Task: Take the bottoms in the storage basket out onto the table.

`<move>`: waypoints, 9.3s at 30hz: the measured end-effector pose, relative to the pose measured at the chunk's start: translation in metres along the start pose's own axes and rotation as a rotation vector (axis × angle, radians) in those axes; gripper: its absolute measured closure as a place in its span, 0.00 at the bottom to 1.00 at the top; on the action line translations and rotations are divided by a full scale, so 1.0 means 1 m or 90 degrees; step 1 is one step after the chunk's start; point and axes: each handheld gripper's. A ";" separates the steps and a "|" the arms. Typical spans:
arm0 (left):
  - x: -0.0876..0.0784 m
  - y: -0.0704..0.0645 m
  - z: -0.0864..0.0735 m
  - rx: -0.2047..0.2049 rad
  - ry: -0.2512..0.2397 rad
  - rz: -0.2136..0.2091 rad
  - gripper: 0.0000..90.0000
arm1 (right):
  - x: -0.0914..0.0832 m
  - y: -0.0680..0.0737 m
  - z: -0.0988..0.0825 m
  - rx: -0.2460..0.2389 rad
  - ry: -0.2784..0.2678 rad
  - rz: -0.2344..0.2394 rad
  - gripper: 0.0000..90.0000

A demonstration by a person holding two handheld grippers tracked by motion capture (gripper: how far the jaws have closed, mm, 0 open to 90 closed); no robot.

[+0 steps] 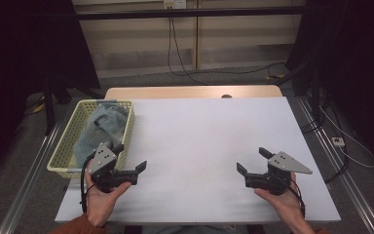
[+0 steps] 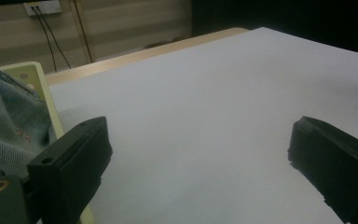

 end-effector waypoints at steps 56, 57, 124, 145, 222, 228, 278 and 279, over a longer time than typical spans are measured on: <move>-0.029 0.028 0.041 0.013 -0.006 0.063 0.06 | 0.006 0.007 0.000 -0.013 0.015 0.032 0.05; -0.029 0.028 0.041 0.013 -0.006 0.063 0.06 | 0.006 0.007 0.000 -0.013 0.015 0.032 0.05; 0.027 0.134 0.055 -0.093 0.139 0.164 0.07 | 0.007 0.006 0.000 -0.011 0.019 0.036 0.05; 0.058 0.151 0.046 -0.140 0.246 0.183 0.06 | 0.007 0.007 0.000 -0.016 0.020 0.041 0.06; 0.044 0.136 0.051 -0.128 0.160 0.157 0.72 | 0.008 0.007 0.001 -0.016 0.018 0.050 0.07; 0.038 0.131 0.054 -0.112 0.112 0.173 0.71 | 0.007 0.007 0.001 -0.016 0.017 0.051 0.07; -0.018 0.116 0.087 -0.083 -0.095 0.200 0.72 | 0.009 0.008 0.001 -0.016 0.018 0.058 0.07; -0.019 0.116 0.087 -0.085 -0.103 0.200 0.72 | 0.009 0.008 0.001 -0.017 0.017 0.058 0.07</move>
Point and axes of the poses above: each handheld gripper's, and its own axes: x roughly forward along the jaws, z roughly out of its top, y roughly to its left, and after that the axes turned 5 degrees about y, right-handed
